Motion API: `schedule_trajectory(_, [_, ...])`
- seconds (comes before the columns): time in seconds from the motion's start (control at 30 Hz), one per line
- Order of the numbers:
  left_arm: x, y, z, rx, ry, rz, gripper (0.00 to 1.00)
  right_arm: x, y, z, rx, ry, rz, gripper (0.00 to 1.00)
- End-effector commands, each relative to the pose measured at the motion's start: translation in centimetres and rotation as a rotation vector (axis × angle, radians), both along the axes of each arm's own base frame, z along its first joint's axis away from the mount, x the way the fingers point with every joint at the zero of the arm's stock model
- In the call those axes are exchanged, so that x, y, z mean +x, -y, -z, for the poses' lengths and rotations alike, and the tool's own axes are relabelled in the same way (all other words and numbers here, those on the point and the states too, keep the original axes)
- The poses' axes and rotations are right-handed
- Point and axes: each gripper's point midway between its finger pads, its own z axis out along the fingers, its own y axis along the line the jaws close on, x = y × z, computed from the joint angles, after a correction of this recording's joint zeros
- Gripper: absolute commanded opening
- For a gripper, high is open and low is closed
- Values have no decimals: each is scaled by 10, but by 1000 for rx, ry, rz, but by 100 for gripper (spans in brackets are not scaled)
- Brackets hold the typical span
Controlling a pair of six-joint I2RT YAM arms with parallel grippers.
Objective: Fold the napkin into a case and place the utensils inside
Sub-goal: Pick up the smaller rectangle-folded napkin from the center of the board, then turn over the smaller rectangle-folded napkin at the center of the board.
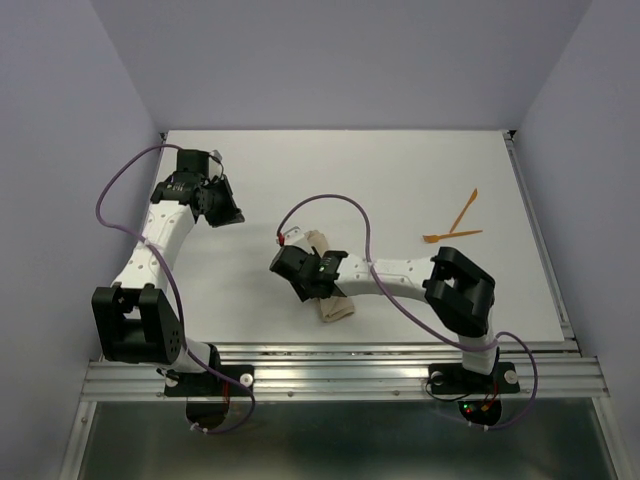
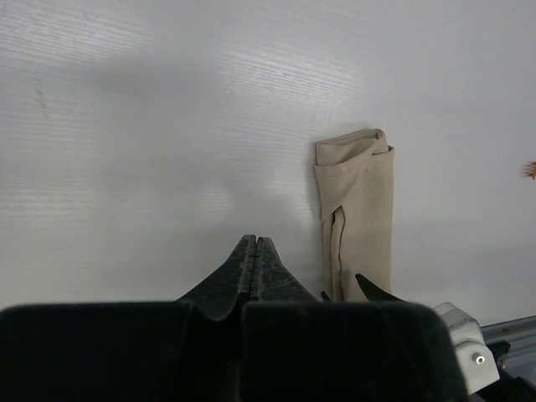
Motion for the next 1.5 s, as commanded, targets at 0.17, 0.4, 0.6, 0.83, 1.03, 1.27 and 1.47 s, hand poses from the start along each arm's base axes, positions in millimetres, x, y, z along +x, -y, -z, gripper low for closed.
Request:
schedule_trajectory(0.17, [-1, 0, -6, -5, 39, 12, 0, 6, -10, 16, -29, 11, 16, 51])
schedule_trajectory(0.4, [-2, 0, 0, -5, 30, 12, 0, 6, -5, 38, -67, 3, 41, 44])
schedule_trajectory(0.6, [-4, -1, 4, -4, 24, 10, 0, 3, 0, 53, -77, -15, 58, 1])
schedule_trajectory(0.83, [-2, -8, 6, -2, 20, -15, 0, 4, -24, 28, 56, -18, -33, 1])
schedule_trajectory(1.03, [3, -27, -1, -15, 39, -79, 0, 2, -52, -7, 310, -102, -139, 1])
schedule_trajectory(1.27, [8, -41, -10, -24, 62, -131, 0, 0, -75, -36, 482, -138, -231, 1])
schedule_trajectory(1.47, [8, -48, -12, -30, 64, -157, 0, -1, -90, -59, 599, -175, -311, 1])
